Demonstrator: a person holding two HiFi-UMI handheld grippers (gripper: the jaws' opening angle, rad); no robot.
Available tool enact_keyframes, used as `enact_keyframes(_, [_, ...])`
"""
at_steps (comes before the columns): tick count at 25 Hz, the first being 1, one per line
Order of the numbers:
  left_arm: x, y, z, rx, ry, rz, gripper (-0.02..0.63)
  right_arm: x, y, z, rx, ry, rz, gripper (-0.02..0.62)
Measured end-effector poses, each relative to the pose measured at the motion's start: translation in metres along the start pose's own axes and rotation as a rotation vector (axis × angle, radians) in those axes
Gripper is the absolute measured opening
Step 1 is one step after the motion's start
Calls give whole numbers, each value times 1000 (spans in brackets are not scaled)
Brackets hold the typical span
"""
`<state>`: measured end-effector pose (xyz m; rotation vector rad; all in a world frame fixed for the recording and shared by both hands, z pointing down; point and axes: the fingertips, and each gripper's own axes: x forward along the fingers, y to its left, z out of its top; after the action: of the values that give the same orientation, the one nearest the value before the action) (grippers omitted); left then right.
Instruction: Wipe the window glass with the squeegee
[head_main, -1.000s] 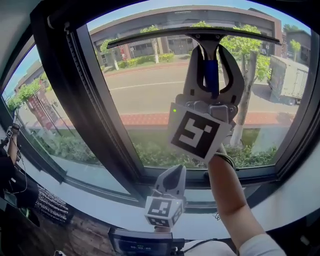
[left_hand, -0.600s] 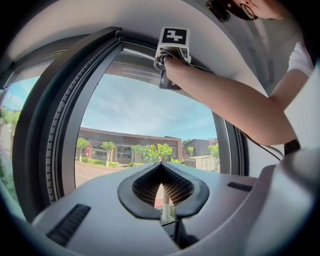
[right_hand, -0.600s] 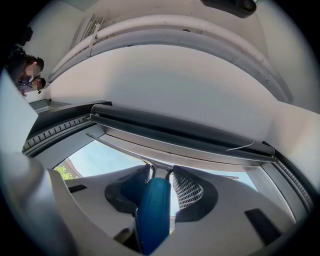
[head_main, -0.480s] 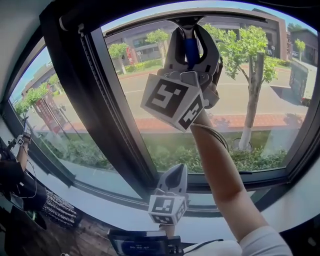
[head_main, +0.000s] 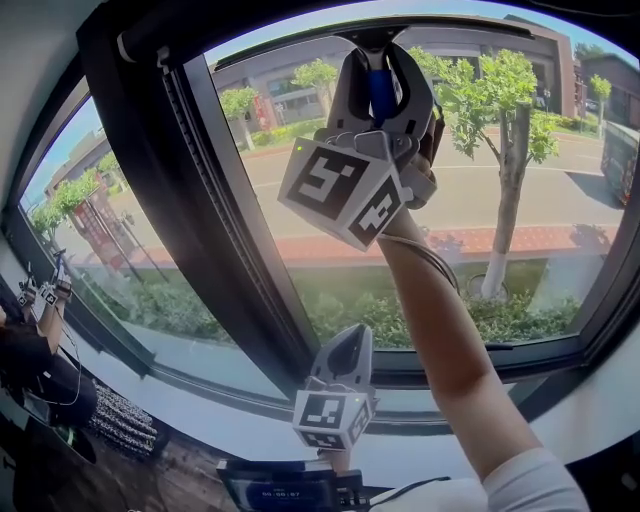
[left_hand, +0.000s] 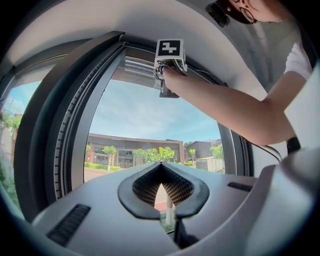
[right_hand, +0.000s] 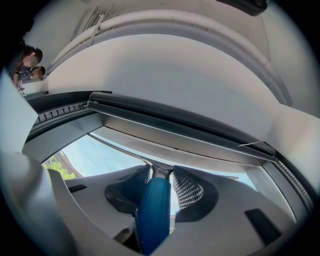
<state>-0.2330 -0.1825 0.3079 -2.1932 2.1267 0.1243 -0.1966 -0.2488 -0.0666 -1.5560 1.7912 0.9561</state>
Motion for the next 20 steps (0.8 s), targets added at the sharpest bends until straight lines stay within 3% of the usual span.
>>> enact_keyframes(20, [-4,10,16,-9,-3,29,0,-3,4,-3,-27,5,17,149])
